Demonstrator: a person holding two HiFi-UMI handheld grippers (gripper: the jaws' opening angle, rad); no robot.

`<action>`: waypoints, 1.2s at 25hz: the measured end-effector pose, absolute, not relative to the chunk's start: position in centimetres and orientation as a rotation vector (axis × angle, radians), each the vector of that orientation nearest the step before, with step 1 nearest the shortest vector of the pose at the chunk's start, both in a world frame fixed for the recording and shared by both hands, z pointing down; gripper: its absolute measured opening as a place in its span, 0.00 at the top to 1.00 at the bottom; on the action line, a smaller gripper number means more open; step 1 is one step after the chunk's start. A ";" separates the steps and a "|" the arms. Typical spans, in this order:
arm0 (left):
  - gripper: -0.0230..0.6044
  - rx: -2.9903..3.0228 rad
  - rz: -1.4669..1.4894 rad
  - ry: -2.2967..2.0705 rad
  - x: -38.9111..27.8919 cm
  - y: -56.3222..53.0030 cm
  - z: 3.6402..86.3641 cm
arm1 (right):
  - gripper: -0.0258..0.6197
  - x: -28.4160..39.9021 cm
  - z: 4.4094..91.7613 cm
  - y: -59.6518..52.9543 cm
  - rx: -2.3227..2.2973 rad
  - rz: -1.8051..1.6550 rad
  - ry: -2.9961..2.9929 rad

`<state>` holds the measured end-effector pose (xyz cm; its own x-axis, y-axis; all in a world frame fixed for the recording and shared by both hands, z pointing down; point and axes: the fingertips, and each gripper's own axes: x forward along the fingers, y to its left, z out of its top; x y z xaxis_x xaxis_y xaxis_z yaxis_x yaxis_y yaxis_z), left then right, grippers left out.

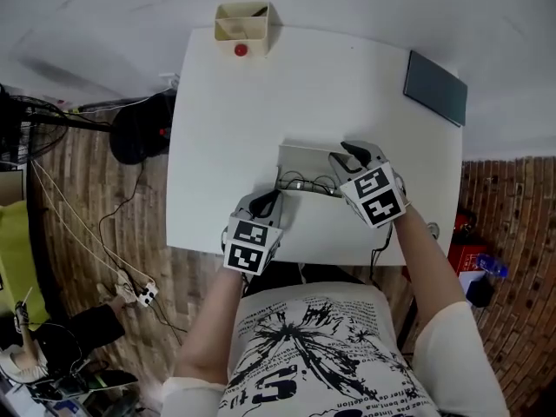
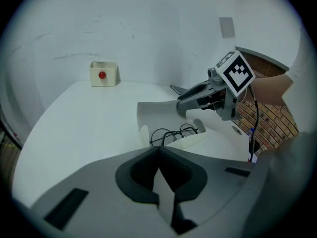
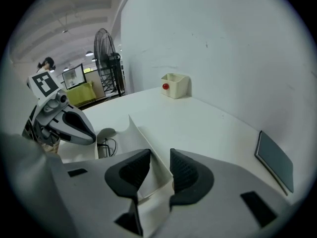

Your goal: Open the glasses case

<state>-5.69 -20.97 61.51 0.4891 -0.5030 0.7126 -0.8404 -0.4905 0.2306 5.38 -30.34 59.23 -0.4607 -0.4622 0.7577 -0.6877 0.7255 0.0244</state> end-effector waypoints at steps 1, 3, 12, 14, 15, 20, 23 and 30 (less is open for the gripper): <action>0.94 2.166 0.780 -1.103 -5.7 -21.1 61.5 | 0.74 5.4 59.4 -30.6 0.869 0.372 -2.136; 0.94 2.161 0.775 -1.106 -5.7 -21.2 61.5 | 0.73 5.5 59.8 -31.1 0.872 0.379 -2.127; 0.94 2.142 0.746 -1.118 -5.6 -21.8 61.1 | 0.67 6.0 61.0 -32.4 0.902 0.464 -2.137; 0.94 2.142 0.754 -1.109 -5.6 -21.7 61.2 | 0.67 6.2 61.1 -32.4 0.918 0.487 -2.130; 0.94 2.144 0.761 -1.105 -5.6 -21.6 61.3 | 0.65 6.4 61.1 -32.3 0.932 0.502 -2.119; 0.94 2.157 0.772 -1.146 -6.0 -22.1 60.6 | 0.58 7.3 59.7 -31.5 0.995 0.494 -2.122; 0.94 2.179 0.722 -1.188 -6.3 -22.9 58.7 | 0.59 7.9 56.8 -31.2 1.053 0.437 -2.164; 0.94 2.287 0.603 -1.276 -6.0 -24.0 51.6 | 0.91 9.8 48.2 -29.3 1.236 0.366 -2.288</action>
<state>-6.04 -23.98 51.65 0.4765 -0.6689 0.5705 -0.8656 -0.4707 0.1710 9.80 -29.28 48.22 -0.4556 -0.6982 0.5522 -0.8355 0.5494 0.0053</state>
